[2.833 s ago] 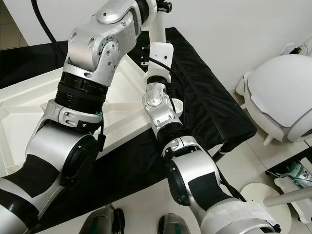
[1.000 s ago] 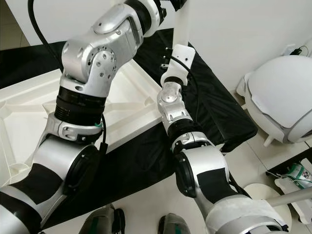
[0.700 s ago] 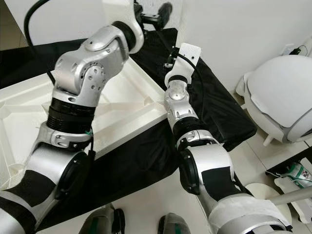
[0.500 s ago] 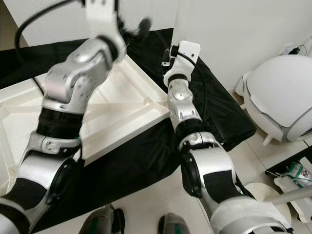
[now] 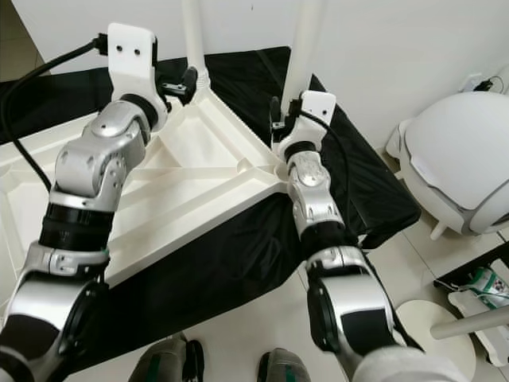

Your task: Building children table

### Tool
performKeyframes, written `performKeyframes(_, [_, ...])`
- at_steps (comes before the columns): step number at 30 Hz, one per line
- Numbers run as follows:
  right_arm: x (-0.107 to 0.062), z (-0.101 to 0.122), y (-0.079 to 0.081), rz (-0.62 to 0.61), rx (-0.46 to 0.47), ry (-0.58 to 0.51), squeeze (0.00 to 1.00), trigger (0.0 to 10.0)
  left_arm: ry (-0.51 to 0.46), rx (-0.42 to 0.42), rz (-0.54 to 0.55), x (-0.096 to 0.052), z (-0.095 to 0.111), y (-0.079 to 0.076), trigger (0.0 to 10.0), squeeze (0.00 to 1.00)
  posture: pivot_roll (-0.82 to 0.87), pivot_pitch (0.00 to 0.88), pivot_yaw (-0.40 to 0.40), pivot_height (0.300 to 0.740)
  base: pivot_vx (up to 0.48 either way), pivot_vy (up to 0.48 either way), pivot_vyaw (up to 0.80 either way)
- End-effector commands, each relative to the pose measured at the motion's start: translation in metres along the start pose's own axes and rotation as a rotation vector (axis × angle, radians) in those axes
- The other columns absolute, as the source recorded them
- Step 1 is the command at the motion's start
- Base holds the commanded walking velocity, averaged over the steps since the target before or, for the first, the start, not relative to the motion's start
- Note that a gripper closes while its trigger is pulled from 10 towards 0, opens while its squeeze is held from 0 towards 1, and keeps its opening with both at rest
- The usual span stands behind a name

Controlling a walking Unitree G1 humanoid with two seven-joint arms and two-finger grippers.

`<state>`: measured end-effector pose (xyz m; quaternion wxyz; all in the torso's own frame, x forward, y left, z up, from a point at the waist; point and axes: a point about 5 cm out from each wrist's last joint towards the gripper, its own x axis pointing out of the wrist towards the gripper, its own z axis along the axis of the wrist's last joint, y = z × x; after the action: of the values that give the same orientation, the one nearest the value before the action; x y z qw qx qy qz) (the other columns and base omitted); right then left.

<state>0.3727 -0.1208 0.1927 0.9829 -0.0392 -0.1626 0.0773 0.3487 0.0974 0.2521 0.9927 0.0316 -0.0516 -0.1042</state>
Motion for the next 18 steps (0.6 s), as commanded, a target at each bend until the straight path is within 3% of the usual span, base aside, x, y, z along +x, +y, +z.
performKeyframes(1, [0.0, 0.005, -0.001, 0.015, 0.002, -0.016, 0.0, 10.0, -0.01, 0.014, -0.04, -0.002, -0.001, -0.006, 10.0, 0.0, -0.01, 0.015, -0.011, 0.74, 0.0, 0.0, 0.0])
performKeyframes(3, [-0.002, 0.004, -0.002, 0.024, 0.005, -0.014, 0.0, 10.0, -0.003, 0.031, -0.043, -0.005, -0.007, -0.007, 10.0, 0.0, -0.02, 0.016, -0.009, 0.74, 0.0, 0.0, 0.0])
performKeyframes(5, [-0.014, -0.001, -0.003, 0.05, 0.002, 0.003, 0.0, 10.0, 0.015, 0.074, -0.09, -0.018, -0.026, -0.018, 10.0, 0.0, -0.02, 0.016, -0.01, 0.74, 0.0, 0.0, 0.0])
performKeyframes(7, [-0.014, -0.001, -0.003, 0.05, 0.002, 0.003, 0.0, 10.0, 0.015, 0.074, -0.09, -0.018, -0.026, -0.018, 10.0, 0.0, -0.02, 0.016, -0.01, 0.74, 0.0, 0.0, 0.0])
performKeyframes(9, [-0.02, -0.005, -0.004, 0.049, 0.008, 0.023, 0.0, 10.0, 0.012, 0.114, -0.19, -0.029, -0.035, -0.03, 10.0, 0.0, -0.02, 0.015, -0.012, 0.74, 0.0, 0.0, 0.0])
performKeyframes(11, [-0.02, -0.005, -0.004, 0.049, 0.008, 0.023, 0.0, 10.0, 0.012, 0.114, -0.19, -0.029, -0.035, -0.03, 10.0, 0.0, -0.02, 0.015, -0.012, 0.74, 0.0, 0.0, 0.0])
performKeyframes(15, [-0.026, -0.009, -0.008, 0.038, 0.01, 0.049, 0.0, 10.0, 0.039, 0.268, -0.414, -0.056, -0.064, -0.048, 10.0, 0.0, -0.01, 0.01, -0.01, 0.74, 0.0, 0.0, 0.0])
performKeyframes(18, [-0.026, -0.01, -0.009, 0.035, 0.007, 0.052, 0.0, 10.0, 0.065, 0.285, -0.452, -0.061, -0.073, -0.05, 10.0, 0.0, -0.01, 0.01, -0.009, 0.74, 0.0, 0.0, 0.0])
